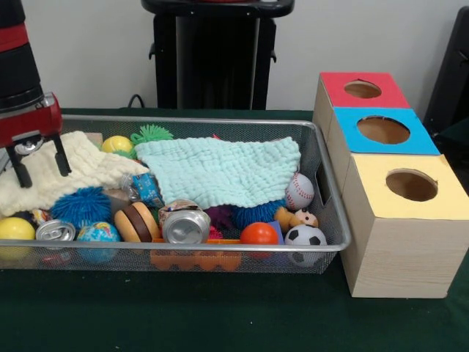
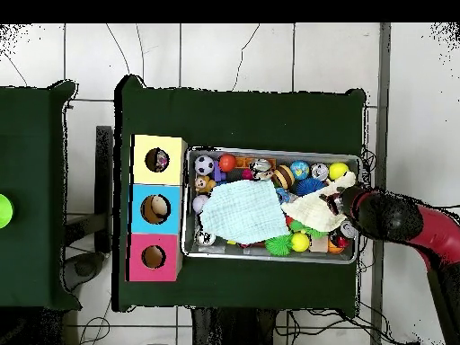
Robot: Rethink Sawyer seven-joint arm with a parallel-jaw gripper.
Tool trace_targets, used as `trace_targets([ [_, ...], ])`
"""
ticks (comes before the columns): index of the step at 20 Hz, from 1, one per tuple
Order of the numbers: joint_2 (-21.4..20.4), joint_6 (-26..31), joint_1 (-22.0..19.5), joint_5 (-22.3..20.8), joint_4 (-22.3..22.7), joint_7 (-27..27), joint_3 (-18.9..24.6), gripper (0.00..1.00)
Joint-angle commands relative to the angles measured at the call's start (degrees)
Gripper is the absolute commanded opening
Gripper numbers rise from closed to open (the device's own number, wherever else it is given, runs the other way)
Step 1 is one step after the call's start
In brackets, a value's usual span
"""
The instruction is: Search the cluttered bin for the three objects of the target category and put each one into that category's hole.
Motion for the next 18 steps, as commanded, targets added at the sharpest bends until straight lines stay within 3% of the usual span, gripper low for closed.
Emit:
trace_targets([
  [1,1.33,-2.20,0.48,-3.96,4.72,-2.26,-2.56,1.00],
  [18,0.88,-2.10,1.77,-4.05,3.83,-2.07,-2.64,1.00],
])
